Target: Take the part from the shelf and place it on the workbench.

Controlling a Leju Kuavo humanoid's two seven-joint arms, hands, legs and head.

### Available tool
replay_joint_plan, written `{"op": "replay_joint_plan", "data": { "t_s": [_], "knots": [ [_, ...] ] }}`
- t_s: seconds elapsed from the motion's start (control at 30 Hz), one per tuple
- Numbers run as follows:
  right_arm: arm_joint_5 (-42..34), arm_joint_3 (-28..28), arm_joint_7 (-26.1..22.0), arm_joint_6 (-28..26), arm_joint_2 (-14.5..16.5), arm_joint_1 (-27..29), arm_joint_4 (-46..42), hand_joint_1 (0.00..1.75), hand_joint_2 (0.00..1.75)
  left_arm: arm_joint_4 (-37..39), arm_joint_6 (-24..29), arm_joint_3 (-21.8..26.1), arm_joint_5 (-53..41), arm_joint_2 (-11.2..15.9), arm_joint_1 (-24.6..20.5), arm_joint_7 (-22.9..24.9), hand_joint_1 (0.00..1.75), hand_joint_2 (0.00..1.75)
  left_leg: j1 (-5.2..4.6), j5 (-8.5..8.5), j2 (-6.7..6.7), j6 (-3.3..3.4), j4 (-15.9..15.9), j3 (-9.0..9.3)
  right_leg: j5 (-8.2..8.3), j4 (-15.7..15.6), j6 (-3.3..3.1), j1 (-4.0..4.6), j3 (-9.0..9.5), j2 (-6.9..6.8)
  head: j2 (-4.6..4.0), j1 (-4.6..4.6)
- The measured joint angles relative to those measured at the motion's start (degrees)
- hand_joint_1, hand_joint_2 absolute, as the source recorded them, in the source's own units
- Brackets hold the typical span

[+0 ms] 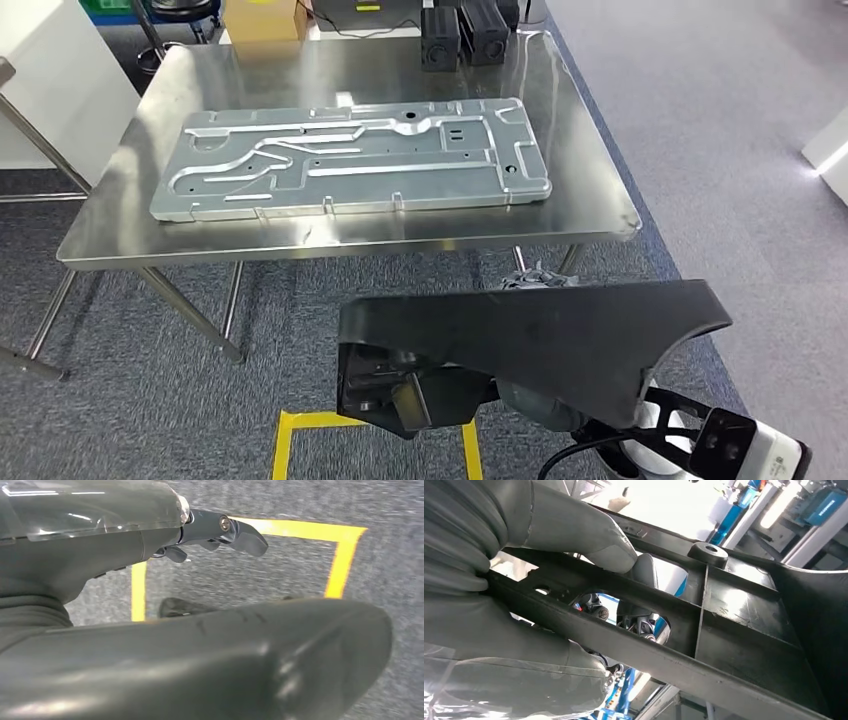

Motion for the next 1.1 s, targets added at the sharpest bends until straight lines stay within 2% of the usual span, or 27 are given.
{"op": "replay_joint_plan", "data": {
  "t_s": [0.03,0.07,0.1,0.17,0.2,0.27,0.3,0.33,0.37,0.4,0.43,0.47,0.53,0.57,0.6,0.67,0.73,0.8,0.87,0.9,0.93,0.97,1.03,1.1],
  "knots": [
    [-0.02,0.01,0.2,-0.02,0.03,-0.06,-0.02,1.71,1.75,0.01,0.0,0.03,-0.01,-0.01,0.06,0.02,0.0,0.0,0.03,3.33,0.26,0.03,-2.35,0.17,-0.9,0.13,0.38,0.02,0.69,0.05,0.0,-0.02],
    [-0.04,0.01,0.5,-0.04,0.08,-0.18,-0.05,1.71,1.75,0.01,0.0,0.06,-0.01,-0.02,0.11,0.04,0.0,0.0,-0.13,5.9,0.41,0.21,-3.76,0.34,-1.71,0.21,0.82,0.02,1.22,0.11,0.0,-0.02],
    [-0.07,0.0,0.84,-0.07,0.16,-0.33,-0.13,1.71,1.75,0.02,0.01,0.08,-0.02,-0.03,0.13,0.05,0.0,0.0,-0.36,6.88,0.53,0.56,-4.24,0.51,-2.17,0.53,1.25,-0.05,1.56,0.19,0.0,-0.03],
    [-0.18,-0.03,1.66,-0.09,0.34,-0.81,-0.46,1.71,1.75,0.01,0.02,0.1,-0.04,0.05,-0.13,0.04,0.0,0.0,-0.72,6.44,0.39,1.58,-4.27,1.33,-2.08,1.89,1.96,-0.46,1.41,0.18,0.0,-0.03],
    [-0.27,-0.05,2.04,-0.1,0.46,-1.1,-0.67,1.71,1.75,0.0,0.02,0.1,-0.06,0.12,-0.33,0.04,0.0,0.0,-0.77,6.12,0.32,2.04,-4.48,1.82,-1.48,3.95,2.17,-0.66,0.44,0.11,0.0,-0.03],
    [-0.42,-0.08,2.74,-0.17,0.68,-1.76,-1.0,1.71,1.75,-0.02,0.01,0.13,-0.1,0.25,-0.68,0.06,0.0,0.0,-0.86,5.4,0.22,2.75,-4.86,2.97,-1.4,10.26,2.41,-0.78,-3.71,-0.02,0.0,-0.01],
    [-0.47,-0.1,2.93,-0.25,0.78,-2.02,-1.11,1.71,1.75,-0.03,0.01,0.14,-0.13,0.3,-0.77,0.08,0.0,0.0,-0.92,4.9,0.18,2.96,-4.99,3.59,-2.48,13.66,2.44,-0.74,-6.39,-0.04,0.0,0.01],
    [-0.48,-0.13,3.04,-0.39,0.85,-2.19,-1.25,1.71,1.75,-0.03,0.01,0.16,-0.16,0.34,-0.82,0.09,0.0,0.0,-1.0,4.34,0.11,3.1,-5.06,4.27,-4.31,16.24,2.43,-0.67,-8.9,-0.04,0.0,0.0],
    [-0.48,-0.16,3.04,-0.61,0.89,-2.3,-1.45,1.71,1.75,-0.03,0.01,0.17,-0.19,0.38,-0.85,0.1,0.0,0.0,-1.1,3.71,-0.01,3.18,-5.1,5.04,-6.19,17.61,2.36,-0.6,-10.9,-0.04,0.0,0.0],
    [-0.4,-0.22,2.97,-0.92,0.92,-2.4,-1.77,1.71,1.75,-0.03,0.01,0.18,-0.2,0.4,-0.85,0.11,0.0,0.0,-1.19,3.02,-0.14,3.24,-5.12,5.94,-7.34,17.46,2.17,-0.5,-12.18,-0.04,0.0,0.0],
    [-0.14,-0.3,2.72,-1.36,0.94,-2.48,-2.19,1.71,1.75,-0.03,0.0,0.19,-0.21,0.41,-0.84,0.11,0.0,0.0,-1.25,2.28,-0.28,3.27,-5.13,6.94,-7.09,15.81,1.86,-0.3,-12.75,-0.04,0.0,0.01],
    [0.35,-0.4,2.19,-1.95,0.93,-2.53,-2.7,1.71,1.75,-0.03,-0.03,0.2,-0.22,0.4,-0.84,0.1,0.0,0.0,-1.29,1.53,-0.37,3.26,-5.18,7.96,-5.11,12.92,1.43,0.03,-12.7,-0.05,0.0,0.01],
    [2.09,-0.63,-0.27,-3.47,0.73,-2.19,-4.03,1.71,1.75,0.01,-0.13,0.24,-0.16,0.2,-0.77,0.07,0.0,0.0,-1.32,0.18,-0.55,3.03,-5.36,9.49,3.13,5.7,0.28,1.05,-12.06,-0.12,0.0,0.04],
    [3.12,-0.74,-1.96,-4.25,0.55,-1.66,-4.84,1.71,1.75,0.03,-0.19,0.28,-0.1,0.06,-0.75,-0.01,0.0,0.0,-1.34,-0.26,-0.68,2.83,-5.62,9.95,6.48,3.14,-0.14,1.46,-11.76,-0.15,0.0,0.08],
    [4.1,-0.83,-3.67,-4.94,0.32,-0.98,-5.77,1.71,1.75,0.04,-0.24,0.36,-0.02,-0.08,-0.68,-0.13,0.0,0.0,-1.36,-0.43,-0.79,2.59,-5.9,10.41,8.71,1.52,-0.45,1.74,-11.55,-0.11,0.01,0.11],
    [5.83,-0.92,-6.02,-6.0,-0.18,0.37,-7.82,1.71,1.75,0.04,-0.33,0.63,0.23,-0.14,-0.53,-0.6,0.0,0.0,-1.5,0.05,-0.88,1.95,-5.98,10.99,8.88,0.3,-0.75,1.65,-10.6,-0.01,0.01,0.14],
    [6.95,-1.11,-6.76,-6.55,-0.62,0.79,-9.69,1.71,1.75,0.04,-0.39,0.91,0.48,-0.12,-0.43,-1.25,0.0,0.0,-1.53,0.53,-0.7,1.39,-3.55,10.1,8.66,-0.88,-1.14,1.26,-8.99,0.05,0.0,0.09],
    [7.16,-1.77,-6.8,-6.14,-0.8,-0.32,-10.52,1.71,1.75,0.04,-0.38,1.18,0.58,-0.13,-0.5,-1.82,0.0,0.0,-1.35,-0.92,-0.52,1.06,1.93,6.87,8.18,-1.5,-1.45,1.0,-7.71,0.08,0.0,0.06],
    [6.94,-3.1,-6.64,-4.57,-0.78,-2.98,-10.21,1.71,1.75,0.04,-0.36,1.49,0.51,-0.14,-0.51,-2.07,0.0,0.0,-1.06,-4.27,-0.45,0.66,7.11,2.85,7.44,-1.51,-1.51,0.88,-6.98,0.15,0.0,0.05],
    [6.79,-3.98,-6.39,-3.54,-0.69,-4.63,-9.74,1.71,1.75,0.04,-0.36,1.6,0.37,-0.15,-0.49,-2.1,0.0,0.0,-0.88,-5.37,-0.41,0.41,8.04,1.46,7.04,-1.41,-1.37,0.78,-6.61,0.23,0.0,0.05],
    [6.63,-4.88,-6.02,-2.55,-0.54,-6.36,-9.21,1.71,1.75,0.04,-0.38,1.67,0.19,-0.16,-0.48,-2.12,0.0,0.0,-0.7,-5.08,-0.36,0.09,7.29,0.88,6.61,-1.24,-1.18,0.65,-6.22,0.3,0.0,0.06],
    [6.39,-5.88,-5.48,-1.51,-0.28,-8.09,-8.6,1.71,1.75,0.04,-0.48,1.72,0.0,-0.16,-0.47,-2.14,0.0,0.0,-0.51,-3.27,-0.28,-0.28,4.9,1.11,6.14,-0.96,-0.95,0.48,-5.85,0.33,0.0,0.06],
    [5.79,-8.04,-4.22,0.34,0.22,-11.39,-7.61,1.71,1.75,0.04,-0.89,1.78,-0.23,-0.17,-0.5,-2.21,0.0,0.0,-0.19,2.29,-0.09,-0.73,-2.12,2.82,5.12,-0.15,-0.28,0.23,-5.34,0.3,0.0,0.03],
    [5.31,-10.09,-2.82,1.75,0.55,-14.27,-6.9,1.71,1.75,0.04,-1.35,1.9,-0.31,-0.15,-0.52,-2.39,0.0,0.0,-0.28,4.88,0.01,-0.15,-5.76,3.77,4.4,0.53,0.41,0.19,-5.39,0.27,0.0,-0.02]
  ]
}}
